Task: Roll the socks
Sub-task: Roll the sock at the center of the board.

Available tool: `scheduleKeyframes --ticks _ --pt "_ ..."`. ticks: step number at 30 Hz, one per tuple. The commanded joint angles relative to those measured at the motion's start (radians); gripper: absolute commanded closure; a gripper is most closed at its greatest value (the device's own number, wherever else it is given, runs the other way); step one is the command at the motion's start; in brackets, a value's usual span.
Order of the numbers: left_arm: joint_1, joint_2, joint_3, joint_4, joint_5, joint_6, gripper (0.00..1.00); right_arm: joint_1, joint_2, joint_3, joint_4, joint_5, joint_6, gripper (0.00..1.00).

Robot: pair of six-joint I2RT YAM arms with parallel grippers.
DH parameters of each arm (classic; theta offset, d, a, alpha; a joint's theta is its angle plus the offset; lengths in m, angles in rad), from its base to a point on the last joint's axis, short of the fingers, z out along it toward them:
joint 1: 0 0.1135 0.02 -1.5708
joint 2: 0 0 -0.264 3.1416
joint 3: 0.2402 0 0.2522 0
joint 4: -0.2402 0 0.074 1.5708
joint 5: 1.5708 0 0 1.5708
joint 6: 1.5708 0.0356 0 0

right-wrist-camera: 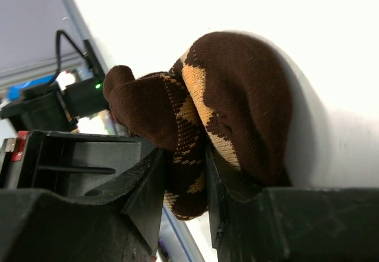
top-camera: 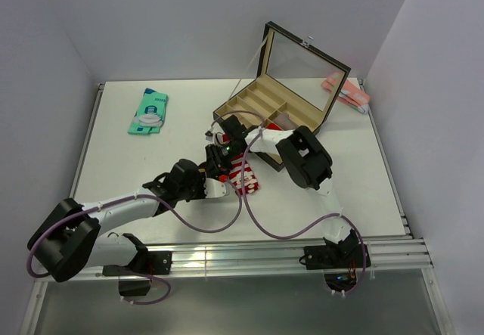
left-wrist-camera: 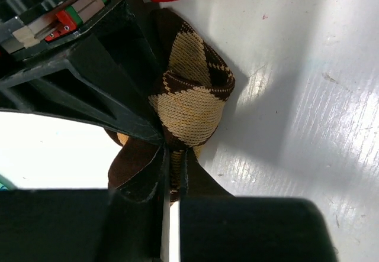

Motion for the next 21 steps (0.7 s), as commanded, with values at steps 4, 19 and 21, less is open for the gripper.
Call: scheduleKeyframes --ticks 4,19,21 --pt "0.002 0.036 -0.015 -0.162 0.054 -0.021 0.81 0.033 -0.025 -0.033 -0.087 0.212 -0.061 0.65" --pt "0.002 -0.033 -0.064 -0.082 -0.023 0.06 0.49 0.04 0.11 0.088 -0.274 0.261 -0.16 0.9" --pt "0.001 -0.022 -0.084 -0.048 -0.048 0.068 0.43 0.043 0.12 0.092 -0.28 0.248 -0.165 0.91"
